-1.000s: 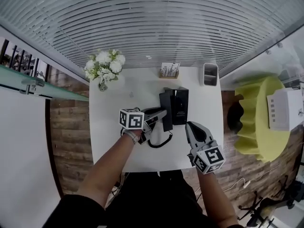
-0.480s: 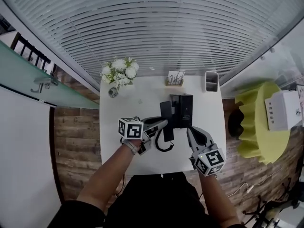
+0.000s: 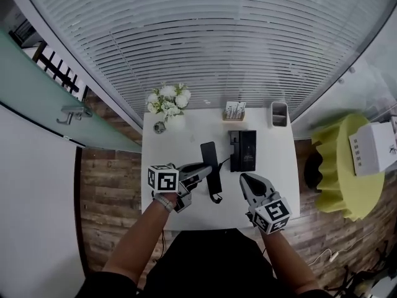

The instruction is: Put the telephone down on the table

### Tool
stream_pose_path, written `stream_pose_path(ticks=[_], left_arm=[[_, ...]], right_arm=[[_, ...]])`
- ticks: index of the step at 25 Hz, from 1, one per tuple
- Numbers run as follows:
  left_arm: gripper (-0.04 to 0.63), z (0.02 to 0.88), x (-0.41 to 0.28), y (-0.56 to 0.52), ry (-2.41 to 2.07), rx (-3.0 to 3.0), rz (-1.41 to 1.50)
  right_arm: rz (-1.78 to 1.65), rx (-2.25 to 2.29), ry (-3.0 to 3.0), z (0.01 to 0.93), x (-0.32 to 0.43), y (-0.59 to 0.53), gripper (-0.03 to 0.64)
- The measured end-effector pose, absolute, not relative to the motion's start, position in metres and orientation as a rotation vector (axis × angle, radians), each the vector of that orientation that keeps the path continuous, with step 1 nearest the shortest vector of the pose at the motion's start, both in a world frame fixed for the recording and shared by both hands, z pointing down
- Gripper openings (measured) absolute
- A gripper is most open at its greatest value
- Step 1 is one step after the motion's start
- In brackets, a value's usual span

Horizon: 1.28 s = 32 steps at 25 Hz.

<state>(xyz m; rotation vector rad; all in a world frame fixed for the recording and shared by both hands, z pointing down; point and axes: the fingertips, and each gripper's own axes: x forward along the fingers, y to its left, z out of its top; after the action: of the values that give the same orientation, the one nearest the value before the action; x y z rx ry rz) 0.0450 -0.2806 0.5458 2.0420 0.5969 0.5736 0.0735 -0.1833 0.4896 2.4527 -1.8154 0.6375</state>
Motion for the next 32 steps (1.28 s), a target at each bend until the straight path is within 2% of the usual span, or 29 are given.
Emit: stream_pose_path(ticks=[15,32], left_arm=[[0.077,0.523,-0.011,-0.320,0.446,2.105,0.561],[0.077,0.559,-0.036,-0.425,0.521,2.068,0.755]], right_arm=[[0.559,2.272,-2.076,0.465,0.051,-0.214,0.021],[0.622,2.323,-1.973,0.475,0.026,-0.297,0.021]])
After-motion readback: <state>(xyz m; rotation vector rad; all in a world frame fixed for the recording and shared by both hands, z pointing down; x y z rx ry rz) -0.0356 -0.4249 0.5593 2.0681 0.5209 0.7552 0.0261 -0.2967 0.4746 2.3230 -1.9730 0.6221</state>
